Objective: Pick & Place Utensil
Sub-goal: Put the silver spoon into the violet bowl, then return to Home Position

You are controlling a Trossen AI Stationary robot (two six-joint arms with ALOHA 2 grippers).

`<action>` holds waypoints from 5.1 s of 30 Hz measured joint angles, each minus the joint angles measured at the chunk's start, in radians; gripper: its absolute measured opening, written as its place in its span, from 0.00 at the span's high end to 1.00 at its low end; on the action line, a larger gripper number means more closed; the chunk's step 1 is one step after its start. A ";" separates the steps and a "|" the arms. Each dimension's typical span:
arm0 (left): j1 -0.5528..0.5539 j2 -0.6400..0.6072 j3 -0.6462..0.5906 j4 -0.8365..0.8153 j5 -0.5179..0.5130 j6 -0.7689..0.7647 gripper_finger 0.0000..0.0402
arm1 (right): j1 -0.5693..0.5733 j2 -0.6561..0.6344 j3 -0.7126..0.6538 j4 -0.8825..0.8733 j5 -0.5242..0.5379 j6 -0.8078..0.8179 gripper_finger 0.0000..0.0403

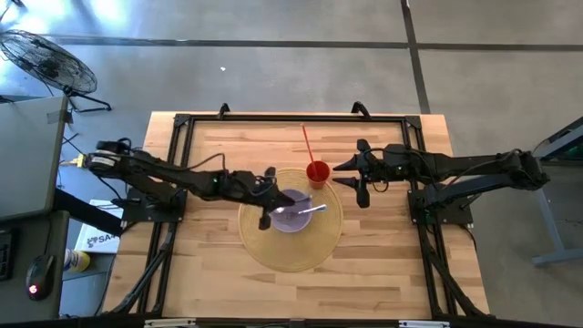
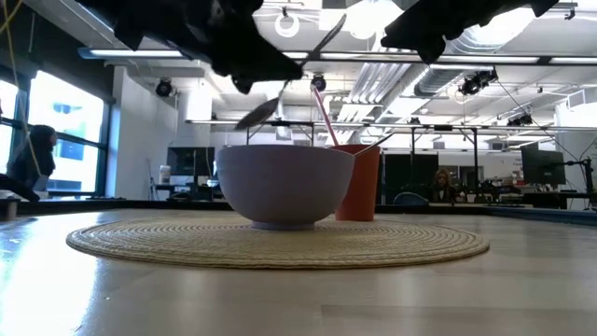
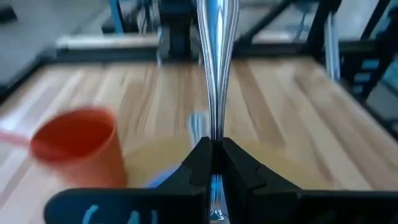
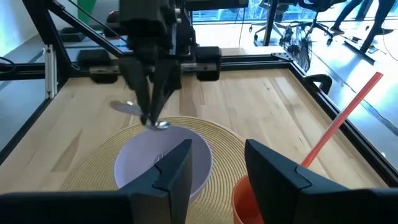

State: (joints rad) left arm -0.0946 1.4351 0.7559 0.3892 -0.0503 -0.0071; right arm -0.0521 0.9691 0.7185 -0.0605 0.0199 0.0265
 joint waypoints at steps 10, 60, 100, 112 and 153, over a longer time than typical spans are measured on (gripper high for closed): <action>0.003 0.156 0.001 0.138 -0.072 -0.026 0.97 | 0.000 0.000 0.000 -0.002 0.000 0.000 0.65; 0.002 0.298 0.001 0.163 -0.116 -0.129 0.97 | 0.000 0.000 0.000 0.003 0.000 0.000 0.65; -0.006 0.297 0.001 0.141 -0.088 -0.129 0.86 | 0.000 0.000 0.000 0.005 -0.001 0.000 0.65; -0.006 0.296 0.001 0.141 -0.090 -0.102 0.86 | 0.000 0.000 0.000 0.005 -0.001 0.000 0.65; -0.004 -0.588 -0.349 -0.001 -0.157 0.001 0.86 | -0.001 0.000 -0.001 0.004 0.002 -0.006 0.65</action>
State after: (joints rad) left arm -0.0986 0.8475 0.4071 0.3881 -0.2076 -0.0057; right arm -0.0528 0.9691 0.7174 -0.0567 0.0219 0.0208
